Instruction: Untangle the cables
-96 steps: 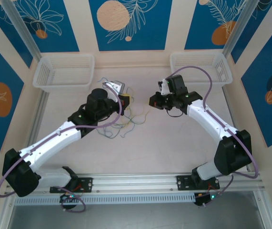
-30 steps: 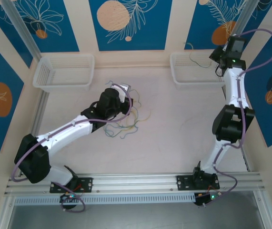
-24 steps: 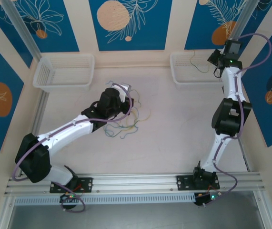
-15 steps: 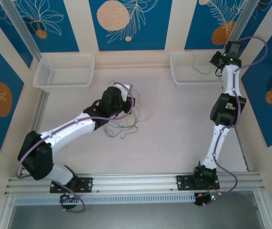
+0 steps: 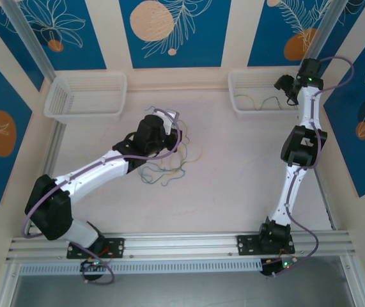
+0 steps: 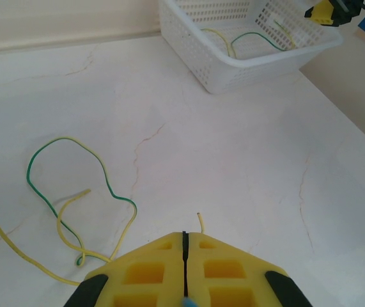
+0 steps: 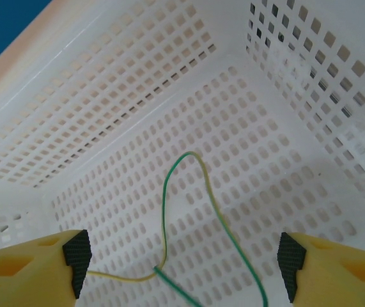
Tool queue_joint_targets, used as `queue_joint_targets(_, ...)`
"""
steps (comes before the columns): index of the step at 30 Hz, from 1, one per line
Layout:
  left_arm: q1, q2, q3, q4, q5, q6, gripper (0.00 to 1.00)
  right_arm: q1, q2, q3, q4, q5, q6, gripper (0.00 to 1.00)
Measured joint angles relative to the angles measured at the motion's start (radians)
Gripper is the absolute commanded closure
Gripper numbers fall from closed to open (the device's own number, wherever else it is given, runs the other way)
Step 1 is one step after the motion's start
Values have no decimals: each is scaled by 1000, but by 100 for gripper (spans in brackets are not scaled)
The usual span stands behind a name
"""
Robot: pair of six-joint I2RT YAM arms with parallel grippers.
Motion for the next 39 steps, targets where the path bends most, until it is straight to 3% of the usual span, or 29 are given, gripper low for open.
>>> queue_joint_targets(4,0,5,1,0,0,0,100,12,-87,-21,-58,10,7,20)
queue_joint_targets(6,0,7,1,-1,1,0,100,25,-196,-119,-43,22,6,20)
queue_joint_targets(12,0,7,1,0,13,-1,100,133,-677,-570,91,22,7,21)
queue_joint_targets(17,-1,7,27,-8,31,-1,100,311,-1090,-1000,307,14,5,17)
queue_joint_targets(22,-1,2,48,-7,38,0,100,507,-1387,-1554,666,-148,6,19)
queue_joint_targets(27,-2,-20,48,-19,38,1,100,686,-1300,-1833,811,-199,-31,28)
queue_joint_targets(31,-3,-70,48,-15,38,-1,100,813,-1165,-1850,866,-210,-84,36)
queue_joint_targets(36,-6,-106,84,-6,53,-20,100,962,-1049,-1852,1008,-193,-146,35)
queue_joint_targets(39,-12,-108,98,5,75,-37,100,994,-1015,-1844,1075,-156,-155,35)
